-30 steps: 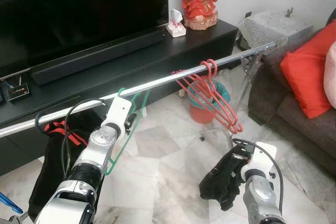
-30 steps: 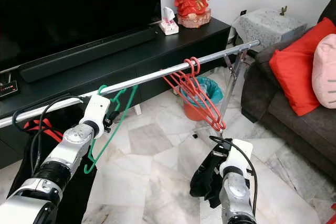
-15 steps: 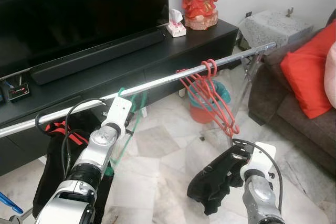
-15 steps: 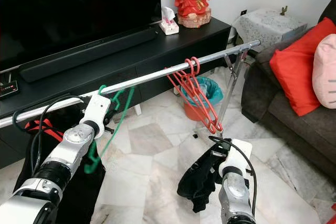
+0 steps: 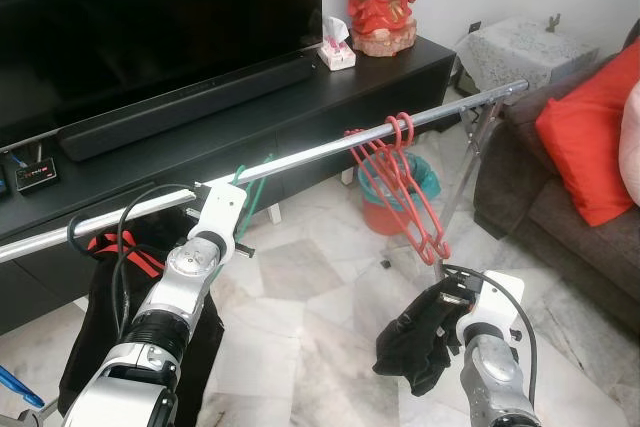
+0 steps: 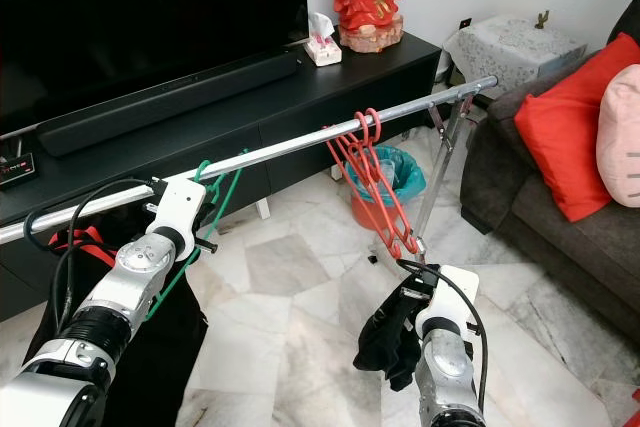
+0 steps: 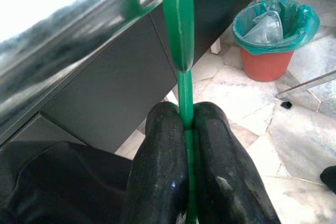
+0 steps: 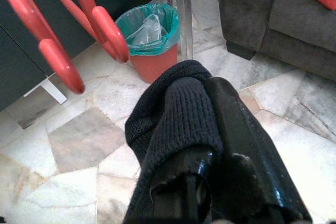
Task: Hang hanger
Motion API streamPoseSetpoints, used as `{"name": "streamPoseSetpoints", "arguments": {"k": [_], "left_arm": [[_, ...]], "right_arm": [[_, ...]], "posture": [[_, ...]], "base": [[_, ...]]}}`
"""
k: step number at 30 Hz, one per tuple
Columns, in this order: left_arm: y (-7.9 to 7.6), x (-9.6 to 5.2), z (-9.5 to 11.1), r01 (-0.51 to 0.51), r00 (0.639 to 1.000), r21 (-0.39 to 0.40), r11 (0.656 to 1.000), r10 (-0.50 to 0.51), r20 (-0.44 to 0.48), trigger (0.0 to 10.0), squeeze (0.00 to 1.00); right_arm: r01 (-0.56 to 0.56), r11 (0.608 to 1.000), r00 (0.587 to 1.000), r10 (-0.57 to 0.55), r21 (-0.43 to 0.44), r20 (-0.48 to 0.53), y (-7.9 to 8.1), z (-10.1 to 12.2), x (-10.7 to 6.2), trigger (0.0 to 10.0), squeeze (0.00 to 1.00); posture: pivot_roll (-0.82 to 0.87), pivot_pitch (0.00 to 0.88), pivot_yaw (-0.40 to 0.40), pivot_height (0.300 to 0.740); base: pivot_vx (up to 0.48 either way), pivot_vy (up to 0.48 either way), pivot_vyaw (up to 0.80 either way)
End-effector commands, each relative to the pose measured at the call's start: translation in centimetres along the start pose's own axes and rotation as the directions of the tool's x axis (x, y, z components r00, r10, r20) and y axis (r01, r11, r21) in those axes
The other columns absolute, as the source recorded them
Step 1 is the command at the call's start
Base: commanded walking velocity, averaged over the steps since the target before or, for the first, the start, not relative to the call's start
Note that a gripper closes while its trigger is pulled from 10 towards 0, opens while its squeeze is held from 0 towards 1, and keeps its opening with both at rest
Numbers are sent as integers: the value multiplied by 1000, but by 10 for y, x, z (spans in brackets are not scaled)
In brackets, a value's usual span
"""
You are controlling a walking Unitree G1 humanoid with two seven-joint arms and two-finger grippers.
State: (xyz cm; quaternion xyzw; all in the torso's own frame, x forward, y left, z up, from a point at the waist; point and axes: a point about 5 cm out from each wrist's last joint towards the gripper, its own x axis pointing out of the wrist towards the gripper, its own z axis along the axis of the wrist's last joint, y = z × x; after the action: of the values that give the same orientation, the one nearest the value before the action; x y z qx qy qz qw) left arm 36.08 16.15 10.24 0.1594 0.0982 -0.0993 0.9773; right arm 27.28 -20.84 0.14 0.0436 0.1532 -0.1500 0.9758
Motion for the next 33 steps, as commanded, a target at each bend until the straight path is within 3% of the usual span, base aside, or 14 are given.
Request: {"name": "streamPoseSetpoints", "arguments": {"k": [1, 4, 6, 8, 9, 10, 15, 19, 21, 24, 27, 33], "left_arm": [[-3, 1, 4, 19, 1000, 28, 999, -20, 19, 0, 0], [-2, 0, 6, 3, 999, 15, 1000, -4, 42, 0, 0], [2, -2, 17, -9, 992, -65, 998, 17, 126, 0, 0], [2, -3, 20, -7, 989, -79, 997, 19, 150, 0, 0], [2, -5, 23, -1, 984, -87, 996, 17, 175, 3765, 0], [2, -8, 23, 8, 981, -91, 996, 10, 192, 10000, 0], [2, -17, 11, 23, 983, -101, 995, -4, 184, 10000, 0], [9, -31, -4, 2, 985, -118, 993, 18, 174, 10000, 0], [14, -46, -16, -8, 986, -123, 992, 29, 164, 10000, 0], [15, -50, -19, -14, 988, -119, 993, 32, 154, 10000, 0], [19, -70, -39, -33, 993, -110, 993, 45, 113, 10000, 0], [15, -82, -47, -47, 991, -163, 985, 67, 114, 10000, 0]], "right_arm": [[0, 1000, 1000, 0, 11, 17, 1, 2, 0, 10000, 0], [-1, 1000, 1000, 1, 10, 18, 1, 3, 0, 10000, 0], [-4, 1000, 1000, 4, 7, 18, 0, 3, 0, 10000, 0], [-5, 1000, 1000, 5, 6, 18, 0, 2, 0, 10000, 0], [-6, 1000, 1000, 5, 5, 17, 0, 2, 0, 10000, 0], [-6, 1000, 1000, 6, 5, 17, 0, 2, 0, 10000, 0], [-9, 1000, 1000, 9, 1, 15, 0, 2, 0, 10000, 0], [-12, 1000, 1000, 12, -2, 14, 0, 2, 0, 10000, 0], [-12, 1000, 1000, 12, -6, 13, -2, 2, 0, 10000, 0], [-12, 1000, 1000, 12, -8, 14, -3, 3, 1, 10000, 0], [-17, 1000, 1000, 17, -14, 22, -4, 7, 2, 10000, 0], [-28, 999, 998, 29, -21, 49, -3, 17, 7, 10000, 0]], "posture": [[26, 0, 56, 740], [27, 0, 53, 740], [29, 0, 47, 740], [30, 0, 46, 740], [30, 0, 46, 740], [29, 0, 45, 740], [33, 0, 39, 740], [34, 0, 37, 740], [38, 0, 32, 740], [40, 0, 30, 740], [46, 0, 19, 740], [52, 0, 4, 740]], "base": [[0, 0, 0], [0, 0, 0], [0, 0, 0], [0, 0, 0], [0, 0, 0], [0, 0, 0], [0, 0, 0], [0, 0, 0], [0, 0, 0], [0, 0, 0], [0, 0, 0], [0, 0, 0]]}}
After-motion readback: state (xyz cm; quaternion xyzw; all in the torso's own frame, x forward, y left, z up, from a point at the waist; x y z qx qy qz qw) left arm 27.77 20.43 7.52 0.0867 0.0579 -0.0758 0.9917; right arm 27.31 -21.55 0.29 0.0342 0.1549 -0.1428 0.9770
